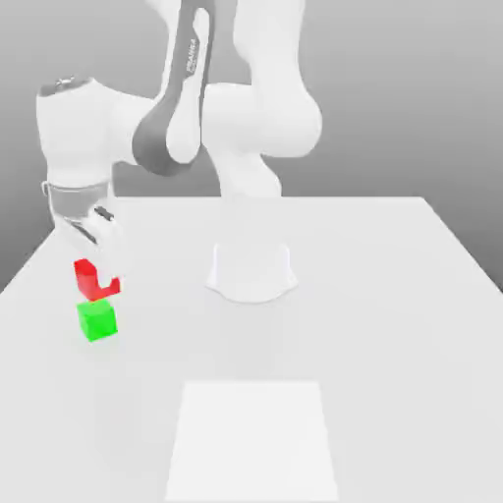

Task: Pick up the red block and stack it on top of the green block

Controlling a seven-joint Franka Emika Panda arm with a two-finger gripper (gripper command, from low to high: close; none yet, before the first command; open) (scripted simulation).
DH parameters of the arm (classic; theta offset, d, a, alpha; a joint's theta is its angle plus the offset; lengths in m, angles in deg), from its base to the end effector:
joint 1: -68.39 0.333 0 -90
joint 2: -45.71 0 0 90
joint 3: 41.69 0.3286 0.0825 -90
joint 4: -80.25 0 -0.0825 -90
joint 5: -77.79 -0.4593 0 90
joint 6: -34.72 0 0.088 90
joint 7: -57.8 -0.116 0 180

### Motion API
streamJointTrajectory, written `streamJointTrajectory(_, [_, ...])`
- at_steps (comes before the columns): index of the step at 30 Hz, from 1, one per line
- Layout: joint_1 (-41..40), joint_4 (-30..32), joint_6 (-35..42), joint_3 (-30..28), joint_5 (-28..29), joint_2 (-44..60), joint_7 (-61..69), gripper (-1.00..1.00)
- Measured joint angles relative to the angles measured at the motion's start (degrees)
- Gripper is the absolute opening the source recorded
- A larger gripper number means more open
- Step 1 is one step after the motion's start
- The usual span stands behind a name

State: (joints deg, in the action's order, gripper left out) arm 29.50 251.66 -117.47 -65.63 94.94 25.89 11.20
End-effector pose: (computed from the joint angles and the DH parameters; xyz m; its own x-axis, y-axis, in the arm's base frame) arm 0.1872 -0.2869 0.1827 -0.0506 -0.9987 0.0011 -0.9987 0.0506 -0.0007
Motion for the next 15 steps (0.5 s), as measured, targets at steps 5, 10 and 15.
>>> streamJointTrajectory(5, [4.50,-0.12,-3.86,-5.08,-6.28,5.08,7.93,-1.00])
streamJointTrajectory(10, [9.78,-0.27,-10.59,-7.98,-14.64,12.38,13.66,-1.00])
streamJointTrajectory(15, [10.29,-0.21,-16.88,-8.61,-15.92,17.92,14.54,1.00])
